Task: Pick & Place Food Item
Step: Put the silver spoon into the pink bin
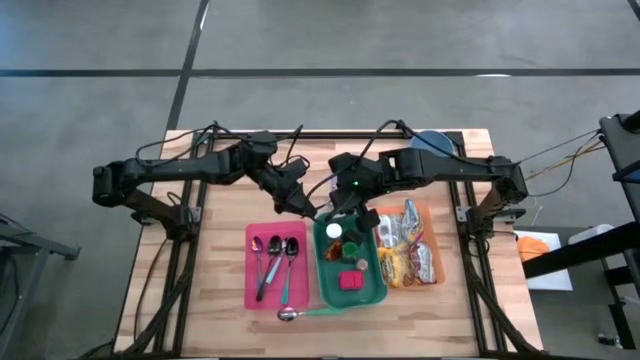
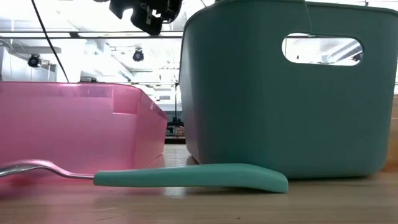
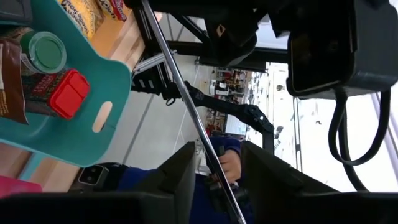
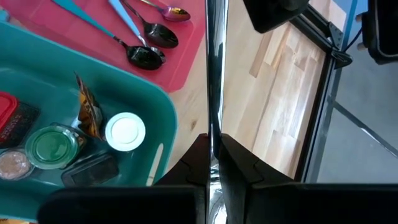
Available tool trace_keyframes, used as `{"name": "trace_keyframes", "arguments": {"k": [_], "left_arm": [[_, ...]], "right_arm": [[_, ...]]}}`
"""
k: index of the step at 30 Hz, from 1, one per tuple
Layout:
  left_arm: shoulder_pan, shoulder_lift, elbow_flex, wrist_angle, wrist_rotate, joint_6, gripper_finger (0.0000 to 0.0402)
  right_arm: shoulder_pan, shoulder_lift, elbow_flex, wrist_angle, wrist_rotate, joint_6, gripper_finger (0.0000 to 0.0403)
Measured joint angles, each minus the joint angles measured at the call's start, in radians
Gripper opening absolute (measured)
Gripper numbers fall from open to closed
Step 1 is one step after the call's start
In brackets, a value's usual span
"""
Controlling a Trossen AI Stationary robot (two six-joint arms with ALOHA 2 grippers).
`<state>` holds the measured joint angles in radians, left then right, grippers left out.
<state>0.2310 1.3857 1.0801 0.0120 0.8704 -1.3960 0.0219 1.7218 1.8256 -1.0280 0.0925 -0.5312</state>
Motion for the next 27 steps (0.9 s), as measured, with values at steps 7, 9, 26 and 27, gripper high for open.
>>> {"name": "trace_keyframes", "arguments": {"k": [7,9,26,27], "left_arm": [[0.000,0.005,0.000,-0.001,-0.025,0.006,0.0064],[0.000,0.005,0.000,-0.012,-0.027,0.010,0.0042],[0.001,0.004,-0.002,-0.069,-0.071,0.060,0.0001],[0.001,0.003,-0.002,-0.068,-0.075,0.064,0.0001]], "right_arm": [[0.000,0.000,0.000,0.016,0.014,0.000,0.0013],[0.000,0.000,0.000,0.014,0.020,-0.004,0.0013],[0.020,-0.003,0.020,-0.002,0.141,0.133,0.0021],[0.020,-0.004,0.027,-0.005,0.142,0.139,0.0030]]}}
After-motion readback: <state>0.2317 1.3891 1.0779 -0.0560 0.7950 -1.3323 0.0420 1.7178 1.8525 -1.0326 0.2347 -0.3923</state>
